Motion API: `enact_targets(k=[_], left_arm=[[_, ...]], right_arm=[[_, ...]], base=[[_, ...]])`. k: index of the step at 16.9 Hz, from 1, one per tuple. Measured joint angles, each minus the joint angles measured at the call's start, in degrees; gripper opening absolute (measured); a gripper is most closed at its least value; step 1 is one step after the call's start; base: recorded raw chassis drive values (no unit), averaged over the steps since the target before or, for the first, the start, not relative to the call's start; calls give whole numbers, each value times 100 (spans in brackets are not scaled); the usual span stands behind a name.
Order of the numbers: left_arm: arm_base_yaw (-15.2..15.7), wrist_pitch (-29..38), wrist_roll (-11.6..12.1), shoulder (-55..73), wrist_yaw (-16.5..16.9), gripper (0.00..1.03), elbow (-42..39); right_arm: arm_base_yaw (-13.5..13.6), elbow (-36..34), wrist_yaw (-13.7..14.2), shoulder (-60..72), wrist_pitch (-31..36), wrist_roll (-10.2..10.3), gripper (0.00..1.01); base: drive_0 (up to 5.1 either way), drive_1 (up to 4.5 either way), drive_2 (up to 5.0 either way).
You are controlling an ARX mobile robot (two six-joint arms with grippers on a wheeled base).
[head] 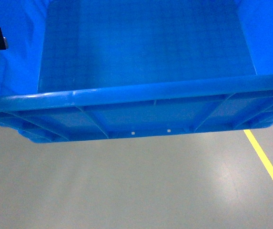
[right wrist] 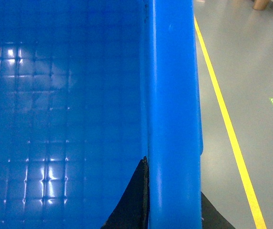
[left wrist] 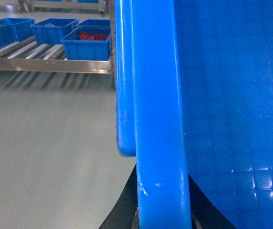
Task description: Place box next to blue box on left shelf
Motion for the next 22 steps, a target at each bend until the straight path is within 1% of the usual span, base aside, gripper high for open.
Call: enact_targets(k=[22], left_arm=[[0,13,2,0,2,6,0]], right_arm=[[0,0,0,2,7,0,8]], base=[[-6,428,-439]])
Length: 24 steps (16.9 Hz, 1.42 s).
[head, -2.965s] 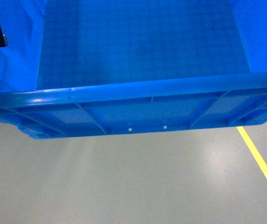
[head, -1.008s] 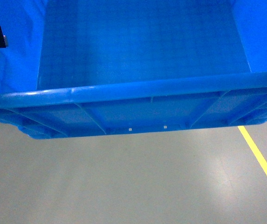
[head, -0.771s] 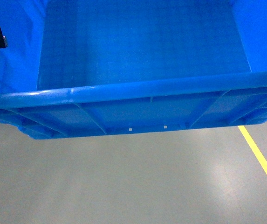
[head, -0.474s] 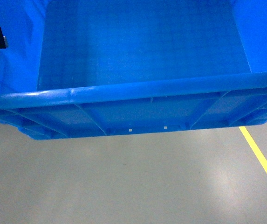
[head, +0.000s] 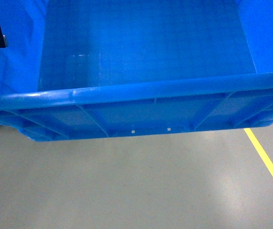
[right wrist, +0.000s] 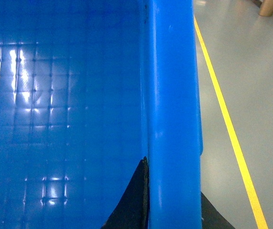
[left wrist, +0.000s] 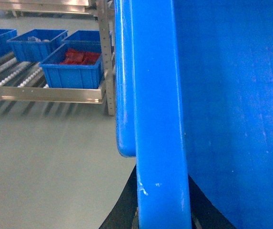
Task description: Place box next to blue box on left shelf
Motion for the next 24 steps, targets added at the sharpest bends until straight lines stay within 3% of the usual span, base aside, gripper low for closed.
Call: enact_targets(k=[24], left_arm=[[0,-4,0,0,-2,6,0]], right_arm=[[0,0,0,-2,-2,-4,8]], base=[[-8,425,-441]])
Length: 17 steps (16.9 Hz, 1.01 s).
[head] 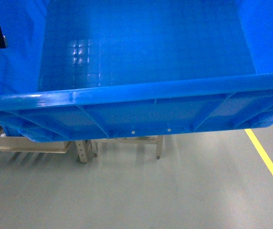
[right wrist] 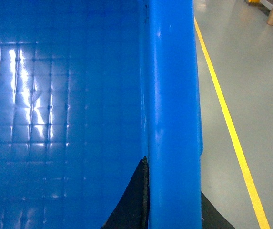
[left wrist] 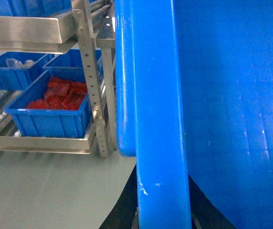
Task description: Place box next to blue box on left shelf
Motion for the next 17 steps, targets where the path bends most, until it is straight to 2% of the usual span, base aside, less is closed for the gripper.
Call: enact_targets(k=[17], left_arm=[[0,-7,-2,0,2,6,0]], right_arm=[[0,0,7,-17,-22,-11,8]], base=[[-13,420,-446]])
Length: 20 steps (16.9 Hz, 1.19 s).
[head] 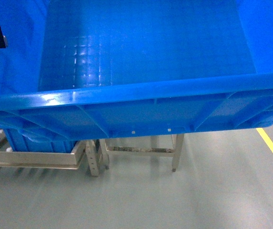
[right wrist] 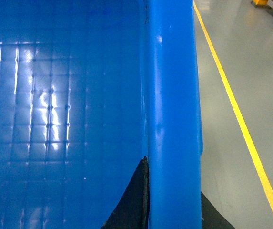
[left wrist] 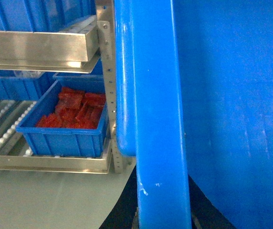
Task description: Place box next to blue box on left shelf
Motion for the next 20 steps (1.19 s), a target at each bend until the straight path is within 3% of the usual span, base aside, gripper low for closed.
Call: enact_targets(k=[10,20], left_arm=[[0,4,-2,0,0,6,0],[0,13,0,0,0,6,0]], right_arm=[[0,0,0,0,17,-2,8],[0,0,2,-4,22,-2,8]], base=[[-13,420,-446],[-491,147,335]])
